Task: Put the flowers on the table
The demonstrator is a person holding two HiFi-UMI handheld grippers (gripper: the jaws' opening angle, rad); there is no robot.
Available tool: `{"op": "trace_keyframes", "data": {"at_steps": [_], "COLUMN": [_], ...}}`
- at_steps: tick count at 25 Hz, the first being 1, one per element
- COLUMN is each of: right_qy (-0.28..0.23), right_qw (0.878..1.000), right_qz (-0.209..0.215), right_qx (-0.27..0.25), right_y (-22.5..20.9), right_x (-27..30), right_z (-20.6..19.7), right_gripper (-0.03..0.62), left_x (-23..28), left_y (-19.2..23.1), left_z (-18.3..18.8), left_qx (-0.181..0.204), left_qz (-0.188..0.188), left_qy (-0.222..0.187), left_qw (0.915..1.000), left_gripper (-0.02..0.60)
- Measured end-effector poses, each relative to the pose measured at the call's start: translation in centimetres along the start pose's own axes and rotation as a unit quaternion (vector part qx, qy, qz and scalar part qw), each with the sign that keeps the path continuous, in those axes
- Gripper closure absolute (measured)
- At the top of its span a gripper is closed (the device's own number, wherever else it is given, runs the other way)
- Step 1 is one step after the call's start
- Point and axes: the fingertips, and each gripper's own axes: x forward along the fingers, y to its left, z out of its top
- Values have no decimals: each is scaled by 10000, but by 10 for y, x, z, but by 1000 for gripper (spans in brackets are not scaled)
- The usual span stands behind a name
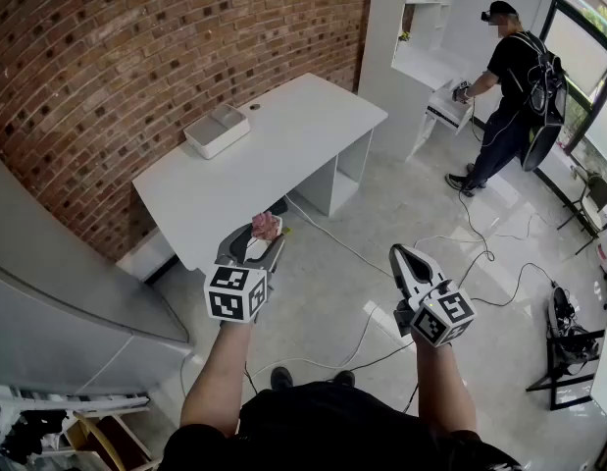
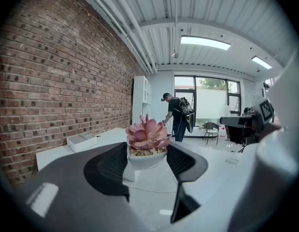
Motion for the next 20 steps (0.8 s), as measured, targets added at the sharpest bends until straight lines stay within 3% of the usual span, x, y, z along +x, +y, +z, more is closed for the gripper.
{"op": "trace_keyframes", "data": {"at_steps": [13, 18, 20], "right_qy": [-79, 1, -23], "right_qw": [9999, 9994, 9994], "right_qz": [87, -287, -232], "right_qx": [69, -197, -251], "right_y": [-20, -39, -43], "right_x": [-21, -46, -57], "right_z": [-1, 2, 5], "right_gripper": [583, 582, 582], "left_x": [4, 2, 3], "left_y": [-21, -42, -50], "left_z": [-1, -4, -4], "left_qx": [7, -10, 10], "left_qz": [95, 80, 116], "left_qy": [116, 136, 135], "left_qw": [9999, 9999, 9998], "left_gripper": [321, 321, 321]}}
